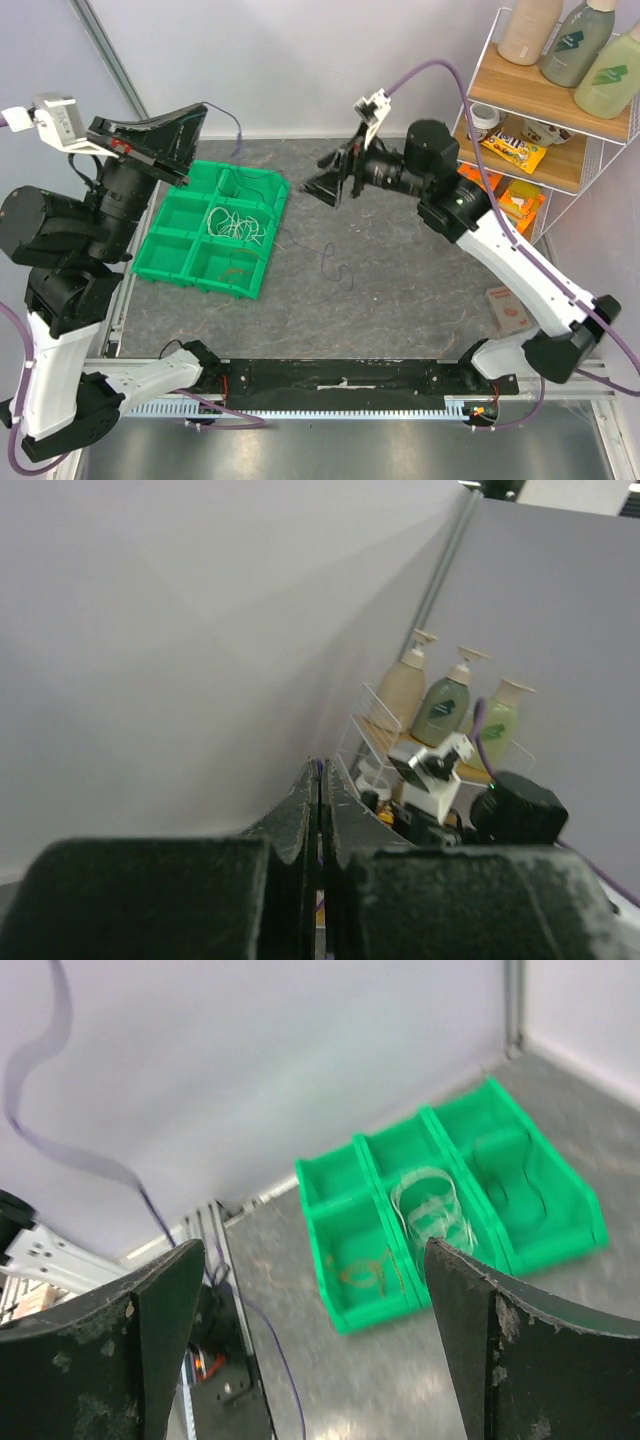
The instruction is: Untangle the cables
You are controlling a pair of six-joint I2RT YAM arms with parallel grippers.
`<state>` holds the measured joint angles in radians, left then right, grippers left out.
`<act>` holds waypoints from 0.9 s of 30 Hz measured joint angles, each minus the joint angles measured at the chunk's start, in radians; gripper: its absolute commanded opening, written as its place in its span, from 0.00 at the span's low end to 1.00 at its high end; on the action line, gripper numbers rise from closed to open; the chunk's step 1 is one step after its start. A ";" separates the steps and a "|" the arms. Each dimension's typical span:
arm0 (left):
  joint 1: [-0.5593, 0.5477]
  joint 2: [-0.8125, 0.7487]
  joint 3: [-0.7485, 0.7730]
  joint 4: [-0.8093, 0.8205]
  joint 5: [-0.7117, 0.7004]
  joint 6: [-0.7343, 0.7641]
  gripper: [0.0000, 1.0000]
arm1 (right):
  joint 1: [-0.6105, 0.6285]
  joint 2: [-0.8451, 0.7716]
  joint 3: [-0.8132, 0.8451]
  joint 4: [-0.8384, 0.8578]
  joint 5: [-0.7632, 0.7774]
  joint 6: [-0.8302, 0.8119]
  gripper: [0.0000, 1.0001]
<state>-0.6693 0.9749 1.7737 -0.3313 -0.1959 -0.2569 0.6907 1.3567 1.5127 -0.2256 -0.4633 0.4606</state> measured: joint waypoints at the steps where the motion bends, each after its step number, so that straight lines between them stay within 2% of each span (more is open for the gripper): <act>1: 0.000 0.006 0.000 -0.004 0.028 -0.021 0.02 | 0.000 0.032 0.050 0.029 -0.029 0.003 0.98; 6: 0.000 0.030 -0.001 -0.006 0.169 -0.117 0.02 | 0.003 0.130 0.180 0.184 -0.190 0.074 0.94; 13: 0.000 0.044 -0.017 0.024 0.290 -0.204 0.02 | 0.101 0.165 0.097 0.530 -0.357 0.313 0.82; 14: 0.000 0.045 -0.017 0.027 0.296 -0.209 0.02 | 0.117 0.165 0.076 0.566 -0.366 0.337 0.76; 17: 0.000 0.048 -0.017 0.028 0.312 -0.224 0.02 | 0.160 0.163 0.000 0.649 -0.378 0.399 0.39; 20: 0.000 0.048 -0.017 0.027 0.311 -0.226 0.02 | 0.174 0.160 -0.047 0.653 -0.371 0.411 0.16; 21: 0.000 0.047 -0.016 0.026 0.311 -0.225 0.02 | 0.174 0.151 -0.066 0.643 -0.358 0.407 0.05; 22: 0.000 0.047 -0.013 0.024 0.307 -0.224 0.02 | 0.174 0.137 -0.089 0.616 -0.336 0.393 0.00; 27: 0.000 0.031 0.009 0.014 0.209 -0.188 0.02 | 0.174 0.021 -0.162 0.397 -0.160 0.275 0.00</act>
<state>-0.6693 1.0061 1.7824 -0.3168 0.0135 -0.4454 0.8650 1.3781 1.3506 0.1711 -0.6235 0.7357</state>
